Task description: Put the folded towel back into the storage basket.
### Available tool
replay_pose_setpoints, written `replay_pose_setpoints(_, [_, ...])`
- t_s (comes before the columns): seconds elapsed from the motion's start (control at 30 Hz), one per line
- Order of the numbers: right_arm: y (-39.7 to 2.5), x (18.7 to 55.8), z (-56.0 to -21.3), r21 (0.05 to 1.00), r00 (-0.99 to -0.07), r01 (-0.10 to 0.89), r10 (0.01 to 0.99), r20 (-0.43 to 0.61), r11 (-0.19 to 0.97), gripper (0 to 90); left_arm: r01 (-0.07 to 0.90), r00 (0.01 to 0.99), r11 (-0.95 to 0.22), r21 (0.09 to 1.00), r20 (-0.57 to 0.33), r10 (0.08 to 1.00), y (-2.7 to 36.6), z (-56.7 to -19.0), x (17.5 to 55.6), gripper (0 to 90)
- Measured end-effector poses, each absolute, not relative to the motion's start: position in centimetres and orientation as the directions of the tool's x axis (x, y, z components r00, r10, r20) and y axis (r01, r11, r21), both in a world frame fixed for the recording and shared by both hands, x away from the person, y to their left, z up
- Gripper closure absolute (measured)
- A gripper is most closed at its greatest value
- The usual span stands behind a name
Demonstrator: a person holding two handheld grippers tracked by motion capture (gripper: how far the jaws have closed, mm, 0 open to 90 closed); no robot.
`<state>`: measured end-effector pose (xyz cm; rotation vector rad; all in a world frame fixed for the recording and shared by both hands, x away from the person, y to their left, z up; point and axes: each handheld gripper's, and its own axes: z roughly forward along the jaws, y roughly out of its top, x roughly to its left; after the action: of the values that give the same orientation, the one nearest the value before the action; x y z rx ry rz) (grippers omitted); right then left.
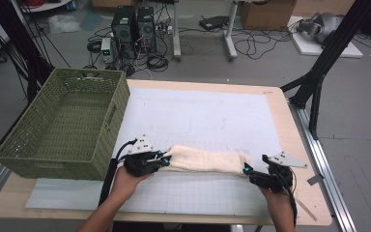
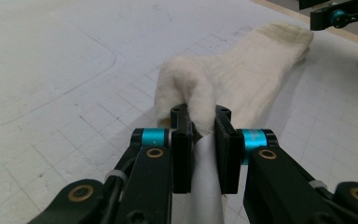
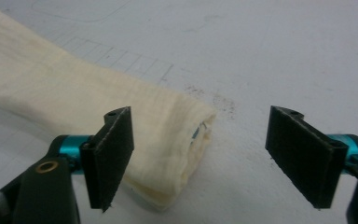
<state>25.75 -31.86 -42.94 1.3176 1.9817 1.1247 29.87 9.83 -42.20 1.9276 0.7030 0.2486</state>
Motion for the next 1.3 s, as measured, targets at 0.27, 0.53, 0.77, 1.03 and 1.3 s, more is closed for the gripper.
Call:
replay_pose_setpoints(0.27, [-30.6,27.1,-44.3,0.792,-0.437,0.563,0.899,0.041,0.238,34.3,0.36,0.808,-0.303,0.882,-0.133,0.573,10.0,-42.4,29.7,78.9])
replay_pose_setpoints(0.53, [-30.4,27.5,-44.9,0.75,-0.467,0.609,0.881,0.077,0.257,49.0,0.351,0.815,-0.303,0.886,-0.13,0.565,10.3,-42.8,29.1,79.0])
replay_pose_setpoints(0.77, [-30.2,27.3,-44.7,0.738,-0.501,0.629,0.853,0.145,0.244,79.9,0.335,0.822,-0.303,0.892,-0.119,0.557,10.6,-42.7,28.7,79.1])
replay_pose_setpoints(1.03, [-30.2,27.3,-44.4,0.759,-0.558,0.59,0.818,0.138,0.274,80.7,0.319,0.823,-0.308,0.896,-0.102,0.558,11.4,-42.5,27.9,79.1])
replay_pose_setpoints(1.3, [-29.8,27.1,-43.6,0.81,-0.607,0.504,0.79,0.086,0.299,80.9,0.307,0.813,-0.281,0.909,-0.097,0.575,12.3,-42.2,27.6,79.2])
